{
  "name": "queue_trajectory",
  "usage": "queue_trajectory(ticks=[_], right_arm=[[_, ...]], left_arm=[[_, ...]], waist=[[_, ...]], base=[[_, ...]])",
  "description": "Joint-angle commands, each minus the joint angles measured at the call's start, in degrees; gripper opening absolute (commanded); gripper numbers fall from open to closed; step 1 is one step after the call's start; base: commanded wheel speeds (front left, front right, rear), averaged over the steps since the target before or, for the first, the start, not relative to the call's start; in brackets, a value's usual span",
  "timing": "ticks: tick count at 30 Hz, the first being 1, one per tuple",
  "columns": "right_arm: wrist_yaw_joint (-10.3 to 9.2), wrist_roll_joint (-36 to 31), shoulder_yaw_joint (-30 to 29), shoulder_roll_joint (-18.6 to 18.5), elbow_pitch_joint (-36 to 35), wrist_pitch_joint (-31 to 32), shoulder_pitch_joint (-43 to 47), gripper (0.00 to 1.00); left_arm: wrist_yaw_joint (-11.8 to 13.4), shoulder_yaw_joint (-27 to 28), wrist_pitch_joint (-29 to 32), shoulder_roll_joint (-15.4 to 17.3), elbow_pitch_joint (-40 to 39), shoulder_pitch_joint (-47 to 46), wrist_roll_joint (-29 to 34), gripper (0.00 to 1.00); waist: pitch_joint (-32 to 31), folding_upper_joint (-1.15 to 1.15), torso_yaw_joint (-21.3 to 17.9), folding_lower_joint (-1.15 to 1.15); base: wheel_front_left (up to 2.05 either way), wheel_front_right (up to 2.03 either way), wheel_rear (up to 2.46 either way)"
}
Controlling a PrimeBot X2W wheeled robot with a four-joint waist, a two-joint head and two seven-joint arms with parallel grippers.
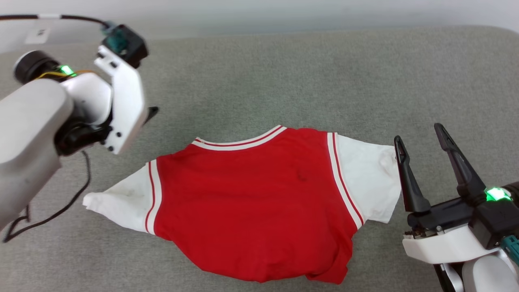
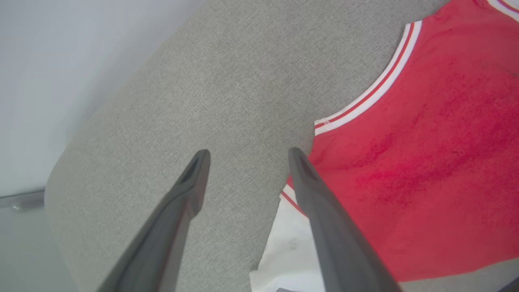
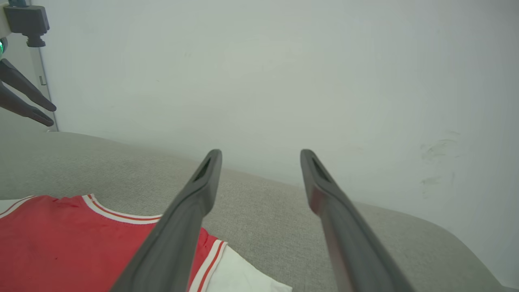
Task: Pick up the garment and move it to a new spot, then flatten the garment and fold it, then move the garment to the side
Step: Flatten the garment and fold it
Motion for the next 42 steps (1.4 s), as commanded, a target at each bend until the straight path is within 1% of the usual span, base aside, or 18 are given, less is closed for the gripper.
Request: queue_trajectory(ticks=[1,6,11,14,20,22,23,25,26,28,30,33,37,40,42], right_arm=[[-0.06,-0.30,0.06,0.05,-0.40,-0.13,-0.91,1.00],[-0.06,-0.79,0.66,0.45,-0.99,-0.13,-2.35,1.00],[-0.06,-0.89,0.67,0.83,-1.36,-0.13,-3.56,1.00],[-0.06,-0.94,0.76,1.01,-1.60,-0.13,-4.07,1.00],[-0.06,-1.08,1.06,1.57,-1.74,-0.13,-5.16,1.00],[-0.06,-1.21,1.11,1.79,-1.61,-0.13,-5.57,1.00],[-0.06,-1.30,1.15,1.85,-1.54,-0.13,-5.71,1.00],[-0.06,-1.41,1.17,2.09,-1.33,-0.13,-5.99,1.00],[-0.06,-1.43,1.16,2.19,-1.20,-0.13,-6.11,1.00],[-0.06,-1.34,0.80,2.23,-1.05,-0.13,-5.96,1.00],[-0.06,-1.29,0.59,2.34,-1.14,-0.13,-5.69,1.00],[-0.06,-1.18,-0.02,2.48,-1.36,-0.13,-4.82,1.00],[-0.06,-0.98,0.11,2.74,-1.88,-0.13,-4.73,1.00],[-0.06,-0.90,0.45,2.93,-2.35,-0.13,-5.65,1.00],[-0.06,-0.81,0.57,3.12,-2.59,-0.13,-6.18,1.00]], left_arm=[[0.01,-0.32,0.44,-0.90,-0.32,-0.91,-0.14,1.00],[0.01,-2.54,4.73,-3.81,-1.83,-1.54,0.44,1.00],[0.02,-3.42,9.09,-5.52,-2.76,1.30,0.14,1.00],[0.02,-3.44,10.64,-6.18,-3.44,2.71,0.30,1.00],[0.01,-4.13,14.56,-7.41,-4.48,8.10,5.66,1.00],[0.01,-4.44,14.41,-7.76,-4.36,9.33,7.17,1.00],[0.01,-4.52,14.35,-7.97,-5.11,9.76,9.02,0.92],[0.01,-4.43,13.43,-7.66,-6.26,9.52,11.95,0.00],[0.01,-4.44,13.39,-7.53,-6.76,9.45,11.60,0.00],[0.01,-4.10,11.02,-7.04,-7.21,6.72,10.56,0.00],[0.01,-3.68,9.49,-6.67,-8.73,4.12,11.01,0.00],[0.01,-3.47,6.60,-6.35,-11.15,0.43,9.25,0.00],[0.01,-3.56,2.43,-5.51,-13.39,-3.98,8.33,0.00],[0.01,-3.54,-1.04,-6.04,-12.56,-6.76,8.21,0.00],[0.01,-3.56,-3.67,-7.42,-10.80,-7.53,8.52,0.00]], waist=[[1.13,0.00,-0.72,0.00],[3.97,0.00,-2.60,0.00],[6.54,0.00,-4.41,0.00],[7.84,0.00,-5.14,0.00],[10.27,0.00,-5.88,0.00],[10.69,0.00,-5.88,0.00],[10.85,0.00,-5.88,0.00],[10.93,0.00,-5.78,0.00],[10.81,0.00,-5.65,0.00],[10.37,0.00,-5.22,0.00],[9.81,0.00,-4.95,0.00],[8.93,0.00,-4.53,0.00],[8.97,0.00,-5.09,0.00],[10.06,0.00,-6.21,0.00],[10.90,0.00,-7.05,0.00]], base=[[0.00,0.00,0.00],[0.00,0.00,0.00],[0.00,0.00,0.00],[0.00,0.00,0.00],[0.00,0.00,0.00],[0.00,0.00,0.00],[0.00,0.00,0.00],[0.00,0.00,0.00],[0.00,0.00,0.00],[0.00,0.00,0.00],[0.00,0.00,0.00],[0.00,0.00,0.00],[0.00,0.00,0.00],[0.00,0.00,0.00],[0.00,0.00,0.00]])
